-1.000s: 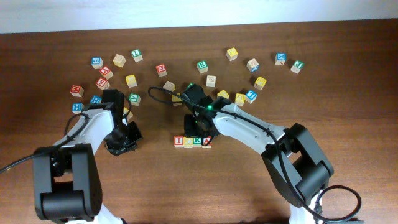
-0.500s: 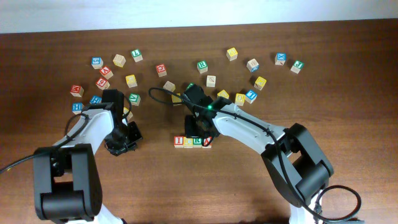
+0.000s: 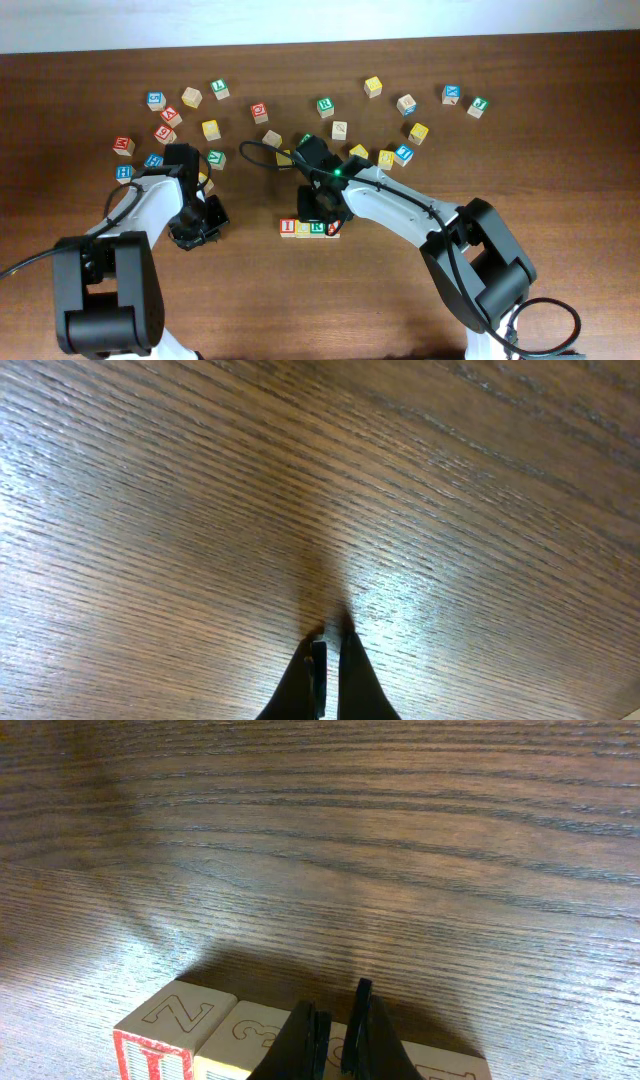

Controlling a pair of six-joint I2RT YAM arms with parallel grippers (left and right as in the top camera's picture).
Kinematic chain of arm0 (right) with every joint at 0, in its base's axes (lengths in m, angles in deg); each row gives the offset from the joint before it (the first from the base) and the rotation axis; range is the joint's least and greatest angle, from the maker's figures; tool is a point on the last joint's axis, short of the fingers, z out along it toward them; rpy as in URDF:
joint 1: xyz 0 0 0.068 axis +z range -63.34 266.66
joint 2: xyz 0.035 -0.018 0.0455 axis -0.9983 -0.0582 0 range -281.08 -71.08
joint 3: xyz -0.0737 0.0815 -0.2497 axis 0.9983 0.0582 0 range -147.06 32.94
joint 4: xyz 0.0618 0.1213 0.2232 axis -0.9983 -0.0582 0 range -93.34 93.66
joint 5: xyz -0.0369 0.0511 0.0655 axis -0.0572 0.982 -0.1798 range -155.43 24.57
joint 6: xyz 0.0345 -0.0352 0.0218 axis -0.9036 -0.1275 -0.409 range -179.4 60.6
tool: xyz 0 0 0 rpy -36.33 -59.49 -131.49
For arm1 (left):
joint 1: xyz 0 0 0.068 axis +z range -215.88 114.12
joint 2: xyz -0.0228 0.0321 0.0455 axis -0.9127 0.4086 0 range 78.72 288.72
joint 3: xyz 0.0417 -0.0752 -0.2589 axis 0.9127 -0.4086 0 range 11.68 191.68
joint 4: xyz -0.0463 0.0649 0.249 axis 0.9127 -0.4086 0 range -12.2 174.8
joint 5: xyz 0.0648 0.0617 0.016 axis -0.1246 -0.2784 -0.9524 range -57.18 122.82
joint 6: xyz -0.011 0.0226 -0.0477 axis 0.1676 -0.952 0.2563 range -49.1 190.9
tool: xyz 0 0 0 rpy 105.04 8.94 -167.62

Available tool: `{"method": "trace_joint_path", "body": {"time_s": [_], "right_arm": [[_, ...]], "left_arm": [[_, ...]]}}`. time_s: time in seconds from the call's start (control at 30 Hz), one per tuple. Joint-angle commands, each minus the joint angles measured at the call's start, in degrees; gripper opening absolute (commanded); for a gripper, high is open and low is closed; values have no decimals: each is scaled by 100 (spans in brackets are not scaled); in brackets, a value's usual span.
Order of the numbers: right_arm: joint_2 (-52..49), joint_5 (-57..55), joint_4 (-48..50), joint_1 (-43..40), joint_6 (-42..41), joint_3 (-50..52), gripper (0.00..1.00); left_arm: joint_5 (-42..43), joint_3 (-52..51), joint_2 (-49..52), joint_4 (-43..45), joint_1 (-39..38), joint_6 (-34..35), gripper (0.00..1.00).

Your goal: Spell out ICRA

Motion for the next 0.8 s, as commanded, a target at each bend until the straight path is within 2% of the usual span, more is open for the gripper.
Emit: {"method": "trace_joint_path", "body": {"time_s": [0.0, 0.37, 0.47, 0.63, 0.77], "right_arm": [[-74, 37, -7, 52, -28, -63, 4], [-72, 31, 33, 37, -26, -66, 4], [-70, 55, 9, -216, 120, -229, 4], [-66, 177, -1130, -968, 741, -953, 4], [-68, 179, -2212, -1423, 885, -824, 4]], "left_arm": [[-66, -79, -76, 33, 20, 70, 0], [-63, -109, -76, 68, 15, 72, 0], [-66, -109, -76, 81, -55, 66, 0], [-61, -109, -66, 345, -494, -46, 0], [-42, -109, 79, 721, -1084, -46, 0]]}}
